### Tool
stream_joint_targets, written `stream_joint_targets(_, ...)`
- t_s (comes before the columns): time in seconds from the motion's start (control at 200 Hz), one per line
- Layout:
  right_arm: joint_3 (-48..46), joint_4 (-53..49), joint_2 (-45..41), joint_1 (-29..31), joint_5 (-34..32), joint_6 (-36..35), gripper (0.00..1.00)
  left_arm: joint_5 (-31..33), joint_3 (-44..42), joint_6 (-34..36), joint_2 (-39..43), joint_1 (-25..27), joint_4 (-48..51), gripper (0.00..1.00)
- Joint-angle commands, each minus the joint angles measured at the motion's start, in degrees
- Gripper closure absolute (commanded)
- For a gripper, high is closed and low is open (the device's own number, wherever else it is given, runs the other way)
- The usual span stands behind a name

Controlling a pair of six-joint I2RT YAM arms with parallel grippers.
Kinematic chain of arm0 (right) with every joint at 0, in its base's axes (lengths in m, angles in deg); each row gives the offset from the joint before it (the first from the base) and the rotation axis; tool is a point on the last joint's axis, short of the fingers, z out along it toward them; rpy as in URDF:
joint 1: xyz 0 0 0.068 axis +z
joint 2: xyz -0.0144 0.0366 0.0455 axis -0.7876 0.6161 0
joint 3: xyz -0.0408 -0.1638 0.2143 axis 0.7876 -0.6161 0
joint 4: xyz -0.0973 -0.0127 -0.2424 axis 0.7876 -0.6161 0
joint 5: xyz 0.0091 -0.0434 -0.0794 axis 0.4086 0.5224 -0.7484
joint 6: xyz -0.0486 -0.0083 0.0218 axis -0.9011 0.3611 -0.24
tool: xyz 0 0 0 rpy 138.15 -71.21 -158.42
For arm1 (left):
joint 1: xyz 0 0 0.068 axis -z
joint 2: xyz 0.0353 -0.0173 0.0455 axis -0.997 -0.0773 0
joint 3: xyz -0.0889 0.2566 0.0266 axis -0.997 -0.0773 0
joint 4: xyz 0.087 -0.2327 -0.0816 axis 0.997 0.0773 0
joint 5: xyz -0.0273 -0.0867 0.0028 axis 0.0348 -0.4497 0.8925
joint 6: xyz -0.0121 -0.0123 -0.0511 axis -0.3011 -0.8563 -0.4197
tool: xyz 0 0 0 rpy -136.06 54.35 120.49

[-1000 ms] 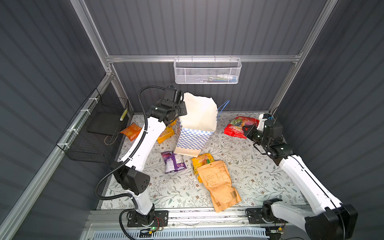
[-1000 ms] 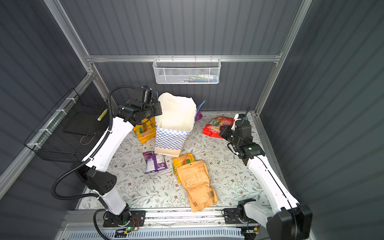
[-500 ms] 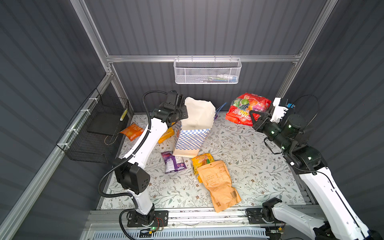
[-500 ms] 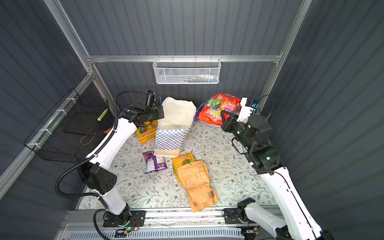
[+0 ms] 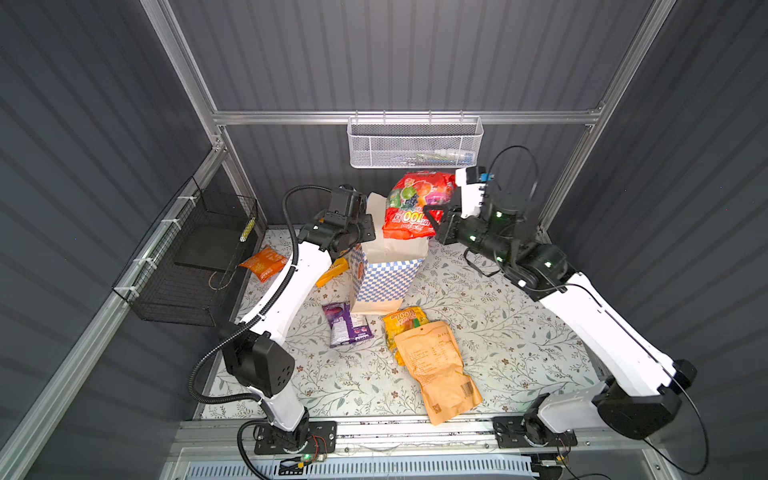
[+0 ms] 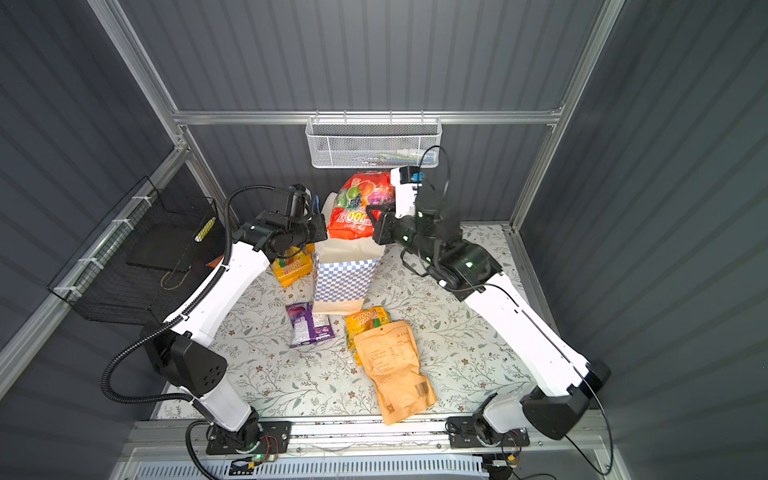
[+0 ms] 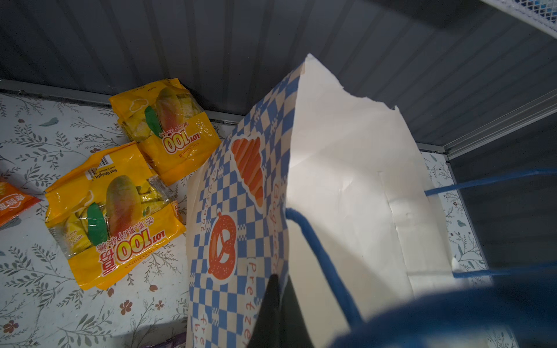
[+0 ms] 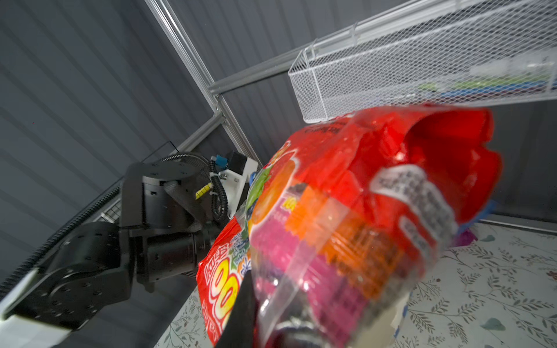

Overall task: Place the snacks into the paper bag
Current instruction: 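Lift the red candy bag and drop it into the paper bag with the right gripper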

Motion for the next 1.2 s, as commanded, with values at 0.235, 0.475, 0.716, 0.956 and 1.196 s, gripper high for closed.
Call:
stream_joint_targets(0.235,4.13,3.06,11.20,0.10,-3.37,-4.92,1.00,-0.81,-1.35,0.71,1.59,-0.49,-1.43,1.00)
stream_joint_targets(0.475,8.52,0.26,17.69,-1.76,-2.12,-9.12,1.00,-2.28,-1.26,1.45,2.05,-0.50,-1.74,1.00)
stream_joint_targets(0.716,17.39,-5.52,25.07,-1.93,6.21,-11.33,1.00,-4.71,-1.51,1.94,0.76,-0.49,-2.40,1.00)
stream_joint_targets(0.956,17.65,-6.50,29.02,-1.55,9.88,-12.94,1.00,-5.42,-1.48,2.05,0.24,-0.50,-2.35,1.00)
stream_joint_targets(1.196,23.57,-10.22,32.87,-1.55,9.70,-13.59,0.65,-4.45,-2.02,2.19,0.55,-0.49,-2.49,1.00)
